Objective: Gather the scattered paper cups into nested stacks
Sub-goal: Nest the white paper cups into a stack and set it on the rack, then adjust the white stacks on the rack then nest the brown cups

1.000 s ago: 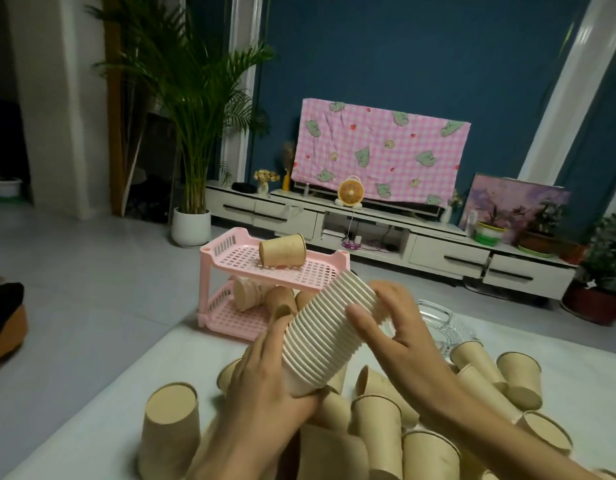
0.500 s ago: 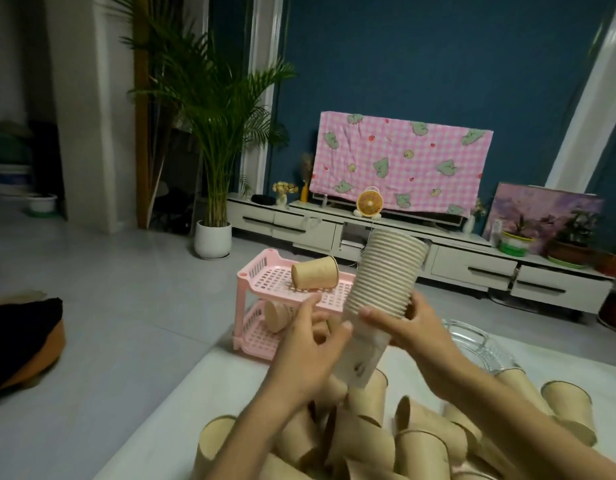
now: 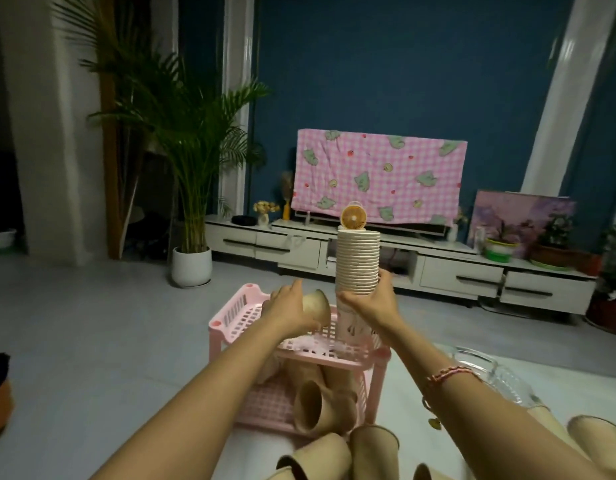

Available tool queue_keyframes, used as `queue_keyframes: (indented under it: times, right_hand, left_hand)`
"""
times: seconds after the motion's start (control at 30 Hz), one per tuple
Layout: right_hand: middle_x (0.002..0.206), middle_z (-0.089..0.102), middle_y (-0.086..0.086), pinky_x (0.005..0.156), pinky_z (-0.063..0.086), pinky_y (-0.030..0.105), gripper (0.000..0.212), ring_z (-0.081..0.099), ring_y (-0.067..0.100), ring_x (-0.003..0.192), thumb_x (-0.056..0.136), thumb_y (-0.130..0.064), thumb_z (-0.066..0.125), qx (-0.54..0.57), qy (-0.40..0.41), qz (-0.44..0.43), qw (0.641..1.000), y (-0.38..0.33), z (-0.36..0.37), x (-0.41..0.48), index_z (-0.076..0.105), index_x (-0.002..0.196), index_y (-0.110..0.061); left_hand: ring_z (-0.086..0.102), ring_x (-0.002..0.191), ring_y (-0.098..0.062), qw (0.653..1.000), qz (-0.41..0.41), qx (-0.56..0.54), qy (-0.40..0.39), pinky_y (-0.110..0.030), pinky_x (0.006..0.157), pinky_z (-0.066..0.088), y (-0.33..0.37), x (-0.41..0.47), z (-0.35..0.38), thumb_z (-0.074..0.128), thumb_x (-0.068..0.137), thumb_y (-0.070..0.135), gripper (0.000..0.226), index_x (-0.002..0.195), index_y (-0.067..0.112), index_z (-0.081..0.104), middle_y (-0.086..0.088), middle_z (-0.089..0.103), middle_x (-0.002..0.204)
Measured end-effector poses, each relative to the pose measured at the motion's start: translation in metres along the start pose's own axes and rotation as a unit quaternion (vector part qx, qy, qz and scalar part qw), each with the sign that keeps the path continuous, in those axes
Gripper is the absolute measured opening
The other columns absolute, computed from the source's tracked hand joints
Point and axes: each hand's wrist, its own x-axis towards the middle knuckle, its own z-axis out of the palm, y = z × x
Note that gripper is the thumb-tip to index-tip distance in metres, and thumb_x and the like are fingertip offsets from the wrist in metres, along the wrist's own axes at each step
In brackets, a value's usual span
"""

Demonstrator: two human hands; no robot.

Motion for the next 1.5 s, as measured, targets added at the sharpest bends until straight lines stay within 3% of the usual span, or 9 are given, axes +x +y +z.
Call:
queue_keyframes:
  times: [0.27, 0.43, 0.63, 0.97, 1.1, 1.17, 1.27, 1.37, 1.5]
  right_hand:
    - [0.1, 0.061, 0.009, 0.071, 0.056, 0.03, 0.074, 0.064, 0.02, 0.087, 0.055, -0.022, 0.084, -0.025, -0.03, 0.006, 0.999, 0.008, 0.0, 0.01, 0.044, 0.116, -0.009]
    - [0.104, 0.056, 0.009, 0.073, 0.053, 0.03, 0.082, 0.06, 0.022, 0.095, 0.055, -0.016, 0.085, -0.03, -0.045, 0.03, 0.998, 0.004, -0.001, 0.007, 0.034, 0.119, -0.01]
    - [0.109, 0.057, 0.014, 0.087, 0.054, 0.043, 0.081, 0.059, 0.028, 0.101, 0.055, -0.012, 0.084, -0.011, -0.029, 0.052, 0.998, -0.001, 0.005, 0.001, 0.037, 0.121, -0.008]
    - [0.124, 0.048, 0.016, 0.097, 0.047, 0.047, 0.087, 0.052, 0.032, 0.112, 0.058, -0.014, 0.085, -0.025, -0.019, 0.13, 0.991, -0.027, 0.006, -0.022, 0.03, 0.125, -0.008]
    - [0.12, 0.048, 0.011, 0.085, 0.05, 0.029, 0.046, 0.053, 0.023, 0.105, 0.08, -0.008, 0.064, -0.082, 0.08, -0.02, 0.993, -0.058, -0.004, -0.078, 0.041, 0.119, -0.008]
    - [0.098, 0.057, -0.001, 0.068, 0.048, 0.013, 0.017, 0.057, 0.011, 0.087, 0.087, -0.008, 0.056, -0.085, -0.038, -0.091, 0.991, -0.07, -0.007, -0.121, 0.05, 0.1, -0.017]
    - [0.084, 0.056, -0.015, 0.068, 0.052, 0.016, 0.014, 0.059, 0.002, 0.081, 0.089, -0.013, 0.053, -0.153, -0.294, -0.055, 0.942, -0.074, 0.007, -0.161, 0.054, 0.083, -0.026]
    - [0.1, 0.064, 0.002, 0.08, 0.055, 0.03, 0.011, 0.063, 0.016, 0.091, 0.089, -0.015, 0.054, -0.211, -0.337, -0.015, 0.917, -0.052, 0.047, -0.157, 0.06, 0.097, -0.011]
    - [0.113, 0.061, 0.011, 0.062, 0.042, 0.011, 0.023, 0.055, 0.015, 0.089, 0.094, -0.019, 0.048, -0.236, -0.31, -0.044, 0.92, -0.037, 0.095, -0.139, 0.052, 0.111, -0.004]
  left_hand:
    - [0.045, 0.121, -0.03, 0.995, -0.01, 0.095, 0.015, -0.041, 0.1, 0.035, 0.0, 0.012, 0.023, 0.064, 0.081, 0.036, 0.064, 0.133, 0.013, 0.035, -0.012, 0.042, 0.135]
    - [0.053, 0.089, -0.023, 0.985, -0.057, -0.119, 0.112, -0.031, 0.067, 0.04, -0.009, -0.013, 0.004, 0.071, 0.072, 0.033, 0.064, 0.121, 0.004, 0.041, -0.012, 0.053, 0.113]
    - [0.046, 0.091, -0.015, 0.961, -0.078, -0.238, 0.118, -0.017, 0.051, 0.034, -0.023, -0.054, -0.015, 0.071, 0.077, 0.031, 0.071, 0.13, 0.009, 0.028, -0.005, 0.048, 0.109]
    - [0.044, 0.095, -0.013, 0.938, -0.062, -0.322, 0.111, -0.017, 0.058, 0.039, -0.007, -0.081, -0.026, 0.07, 0.079, 0.024, 0.067, 0.131, 0.011, 0.03, 0.0, 0.044, 0.108]
    - [0.056, 0.105, -0.022, 0.905, -0.06, -0.401, 0.133, -0.038, 0.083, 0.054, -0.027, -0.112, -0.034, 0.073, 0.073, 0.024, 0.069, 0.128, 0.013, 0.033, -0.004, 0.052, 0.119]
    - [0.058, 0.105, -0.023, 0.89, -0.065, -0.425, 0.151, -0.04, 0.082, 0.055, -0.052, -0.135, -0.036, 0.076, 0.07, 0.02, 0.071, 0.128, 0.013, 0.036, -0.005, 0.053, 0.12]
    - [0.054, 0.106, -0.022, 0.909, -0.079, -0.382, 0.146, -0.027, 0.069, 0.052, -0.089, -0.167, -0.035, 0.075, 0.072, 0.016, 0.07, 0.129, 0.013, 0.034, -0.003, 0.05, 0.118]
    - [0.055, 0.104, -0.024, 0.93, -0.102, -0.341, 0.095, -0.021, 0.061, 0.047, -0.112, -0.179, -0.025, 0.076, 0.072, 0.016, 0.069, 0.126, 0.013, 0.034, -0.006, 0.051, 0.116]
    - [0.056, 0.087, -0.011, 0.955, -0.102, -0.276, 0.038, -0.017, 0.057, 0.046, -0.121, -0.177, -0.005, 0.074, 0.072, 0.022, 0.057, 0.113, 0.019, 0.036, -0.003, 0.053, 0.107]
